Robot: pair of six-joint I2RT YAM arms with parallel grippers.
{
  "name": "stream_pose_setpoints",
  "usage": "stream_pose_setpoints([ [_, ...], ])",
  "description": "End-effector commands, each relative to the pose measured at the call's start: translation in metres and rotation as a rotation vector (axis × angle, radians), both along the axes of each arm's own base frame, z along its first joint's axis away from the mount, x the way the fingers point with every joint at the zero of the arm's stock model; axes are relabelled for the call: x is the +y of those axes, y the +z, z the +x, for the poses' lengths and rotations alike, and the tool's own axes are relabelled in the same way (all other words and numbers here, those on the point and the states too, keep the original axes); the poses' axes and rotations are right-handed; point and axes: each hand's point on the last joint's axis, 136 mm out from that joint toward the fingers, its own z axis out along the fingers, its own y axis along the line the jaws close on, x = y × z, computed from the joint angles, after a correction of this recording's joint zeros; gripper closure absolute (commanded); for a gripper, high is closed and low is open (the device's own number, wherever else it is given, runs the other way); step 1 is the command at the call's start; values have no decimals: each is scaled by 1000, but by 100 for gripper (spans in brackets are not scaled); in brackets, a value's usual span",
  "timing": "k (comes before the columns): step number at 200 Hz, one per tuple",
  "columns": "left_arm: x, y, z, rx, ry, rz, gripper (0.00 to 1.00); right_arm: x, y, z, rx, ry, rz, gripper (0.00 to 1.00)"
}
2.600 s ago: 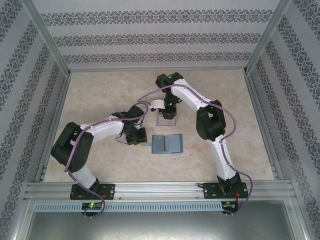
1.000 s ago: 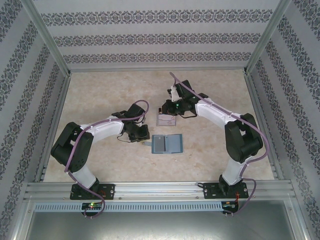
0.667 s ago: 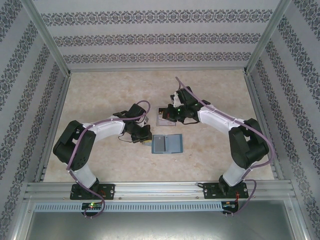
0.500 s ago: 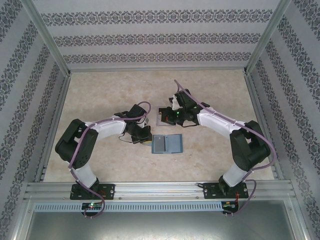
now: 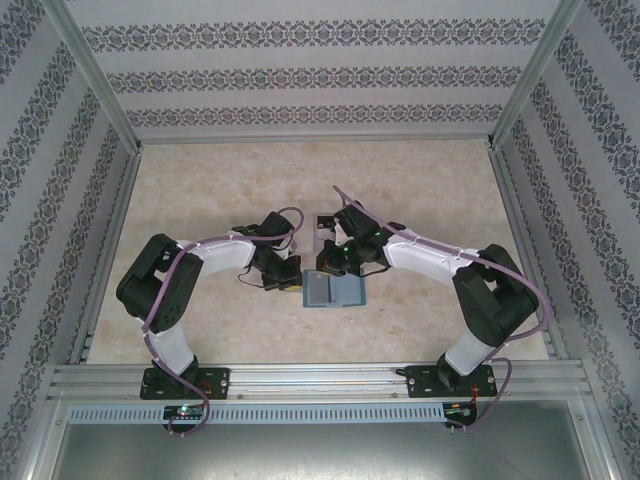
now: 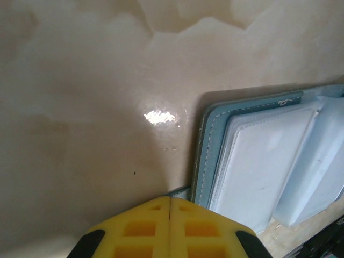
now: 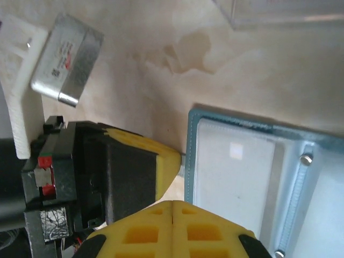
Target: Take the credit cards out of the card holder
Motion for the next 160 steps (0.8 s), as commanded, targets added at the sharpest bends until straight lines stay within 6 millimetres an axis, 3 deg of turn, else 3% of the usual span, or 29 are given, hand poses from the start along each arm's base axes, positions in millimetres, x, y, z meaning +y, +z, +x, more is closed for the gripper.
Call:
stream_pose_setpoints([
  [1,12,-13,-6,28,4,44,98,-2,-21,-14,64,-11,-62,97],
  [69,14,-15,-11,33,11,39,98,18,-42,-23,105,29,-104,96],
  [160,15,-16,-14,37,8,34,98,16,-58,-25,123,36,-166,89],
])
